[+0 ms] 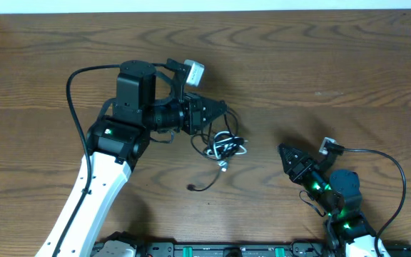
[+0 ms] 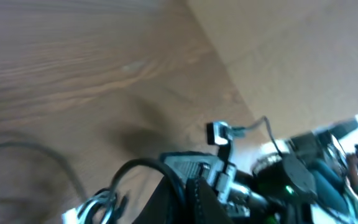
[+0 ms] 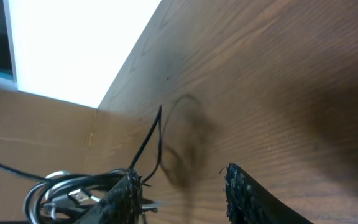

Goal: Untangle cables

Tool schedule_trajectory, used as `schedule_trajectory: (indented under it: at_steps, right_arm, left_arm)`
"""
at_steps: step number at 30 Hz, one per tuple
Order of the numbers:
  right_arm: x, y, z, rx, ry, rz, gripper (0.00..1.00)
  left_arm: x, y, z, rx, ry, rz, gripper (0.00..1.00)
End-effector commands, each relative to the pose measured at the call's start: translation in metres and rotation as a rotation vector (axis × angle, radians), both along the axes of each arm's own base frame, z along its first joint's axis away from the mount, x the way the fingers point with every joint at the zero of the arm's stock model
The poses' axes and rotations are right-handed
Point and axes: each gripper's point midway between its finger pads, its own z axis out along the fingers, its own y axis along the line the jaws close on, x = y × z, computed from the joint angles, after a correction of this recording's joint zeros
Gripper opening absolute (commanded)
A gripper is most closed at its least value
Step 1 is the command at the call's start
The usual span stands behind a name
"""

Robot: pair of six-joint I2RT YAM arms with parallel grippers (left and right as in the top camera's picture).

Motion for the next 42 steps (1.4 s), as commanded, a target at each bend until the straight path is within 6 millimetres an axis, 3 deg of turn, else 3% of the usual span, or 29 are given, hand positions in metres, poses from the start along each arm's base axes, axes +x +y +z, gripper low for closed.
schedule_trajectory:
  at_steps: [1,6,11,13,16,19,23,31,39,40,42]
  right_arm:
    - [-0.001,0.002,0.0,-0.008,-0.005,0.019,0.43]
    - [-0.002,0.002,-0.001,-0.008,-0.002,0.019,0.44]
    - [-0.002,0.002,-0.001,-0.009,-0.001,0.02,0.44]
    - [-0.002,0.002,-0.002,-0.01,0.002,0.02,0.45]
    - [-0.004,0.001,-0.007,-0.016,0.025,0.02,0.47]
    - [-0.009,0.0,-0.02,-0.032,0.083,0.019,0.49]
    - [-0.013,-0.003,-0.032,-0.047,0.132,0.013,0.5]
    - [-0.015,-0.003,-0.034,-0.051,0.142,0.013,0.52]
    - [-0.019,-0.004,-0.043,-0.069,0.18,0.017,0.54]
    - [-0.02,-0.004,-0.044,-0.074,0.182,0.019,0.54]
    - [-0.021,-0.005,-0.046,-0.086,0.183,0.025,0.55]
  left_arm:
    - [0.029,0.008,-0.008,0.051,0.096,0.229,0.08]
    - [0.054,0.013,-0.044,0.123,0.256,0.555,0.09]
    - [0.063,0.015,-0.086,0.286,0.259,0.662,0.49]
    - [0.058,0.022,-0.105,0.356,0.301,0.677,0.53]
    - [0.048,0.047,-0.136,0.51,0.362,0.741,0.68]
    - [0.036,0.065,-0.158,0.635,0.413,0.769,0.68]
    - [0.032,0.066,-0.17,0.672,0.445,0.76,0.68]
    - [0.032,0.066,-0.206,0.684,0.587,0.855,0.69]
    - [0.048,0.041,-0.246,0.616,0.668,0.843,0.68]
    - [0.05,0.039,-0.251,0.616,0.667,0.842,0.68]
    - [0.051,0.039,-0.261,0.631,0.671,0.842,0.49]
